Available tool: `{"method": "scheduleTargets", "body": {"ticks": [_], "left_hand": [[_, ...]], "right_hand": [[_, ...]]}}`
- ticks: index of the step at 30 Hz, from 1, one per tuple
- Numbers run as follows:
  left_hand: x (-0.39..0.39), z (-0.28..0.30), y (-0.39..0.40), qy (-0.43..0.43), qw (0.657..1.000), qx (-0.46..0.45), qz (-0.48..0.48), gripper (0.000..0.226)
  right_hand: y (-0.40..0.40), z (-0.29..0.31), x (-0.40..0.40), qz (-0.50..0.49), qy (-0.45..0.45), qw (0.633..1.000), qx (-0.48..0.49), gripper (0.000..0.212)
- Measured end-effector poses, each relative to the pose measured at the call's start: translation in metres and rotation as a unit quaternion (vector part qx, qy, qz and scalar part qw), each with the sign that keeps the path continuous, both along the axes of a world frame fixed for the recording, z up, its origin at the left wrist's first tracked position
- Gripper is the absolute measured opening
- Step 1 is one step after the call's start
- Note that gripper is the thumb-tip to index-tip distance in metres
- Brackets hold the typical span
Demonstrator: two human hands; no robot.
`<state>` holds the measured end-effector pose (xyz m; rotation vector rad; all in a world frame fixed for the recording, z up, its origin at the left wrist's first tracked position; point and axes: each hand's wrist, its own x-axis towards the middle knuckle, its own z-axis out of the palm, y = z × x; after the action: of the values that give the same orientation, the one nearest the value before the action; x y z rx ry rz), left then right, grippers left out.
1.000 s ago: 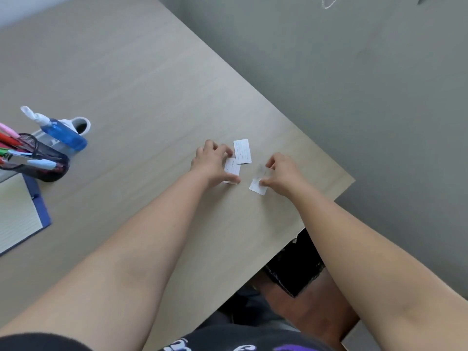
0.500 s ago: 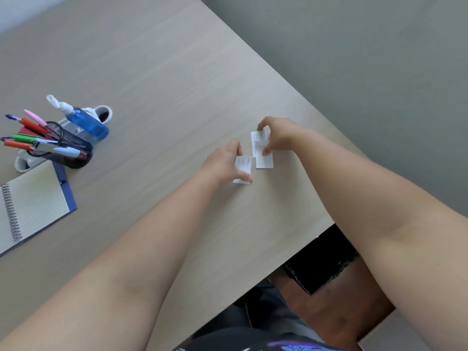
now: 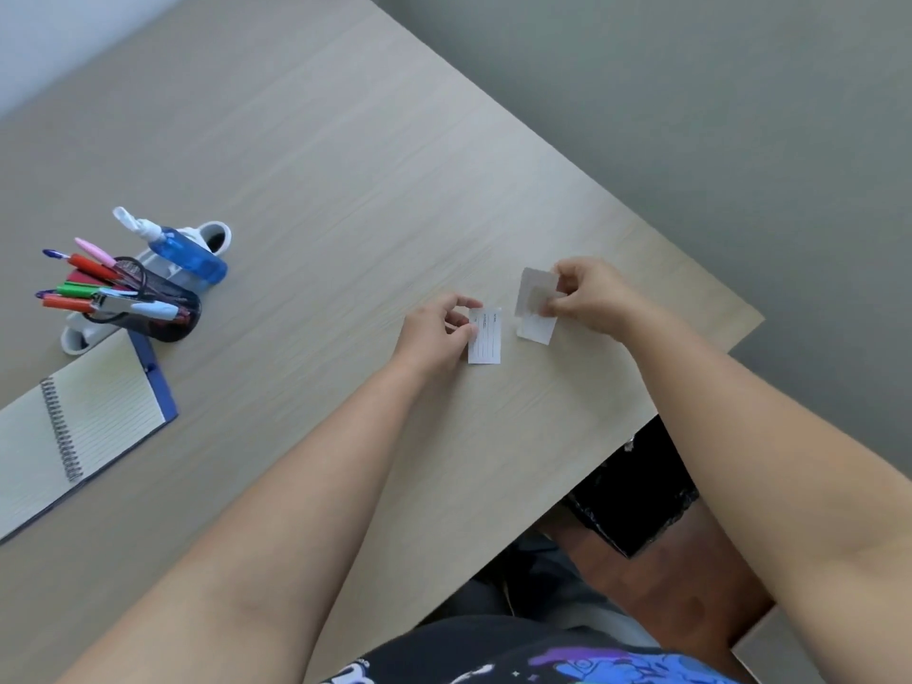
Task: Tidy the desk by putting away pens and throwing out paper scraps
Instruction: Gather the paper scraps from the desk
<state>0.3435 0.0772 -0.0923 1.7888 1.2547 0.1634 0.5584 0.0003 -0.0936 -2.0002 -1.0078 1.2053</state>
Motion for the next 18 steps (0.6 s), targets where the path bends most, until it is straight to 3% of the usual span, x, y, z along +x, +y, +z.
{"method": "scheduleTargets", "body": {"ticks": [5,9,14,18], "left_hand": [[0.042,0.006,-0.027,-0.039,0.997,-0.048,-0.037,0.027],[0.089,0.010,-0.075,-0.094,0.979,-0.110,-0.142,0.026],[0.131,0.007,-0.134,-0.106,0.952,-0.117,-0.262,0.032],[0.146,0.000,-0.157,-0.093,0.936,-0.047,-0.336,0.035]], "right_hand": [[-0.094,-0.001,0.005,-0.093,0.114,0.988,0.054,0.007],[-0.162,-0.009,-0.004,-0.213,0.129,0.968,0.034,0.039],[-0.216,-0.020,-0.004,-0.367,0.215,0.903,0.067,0.006],[-0.253,-0.037,0.002,-0.463,0.249,0.847,0.075,0.003]]}}
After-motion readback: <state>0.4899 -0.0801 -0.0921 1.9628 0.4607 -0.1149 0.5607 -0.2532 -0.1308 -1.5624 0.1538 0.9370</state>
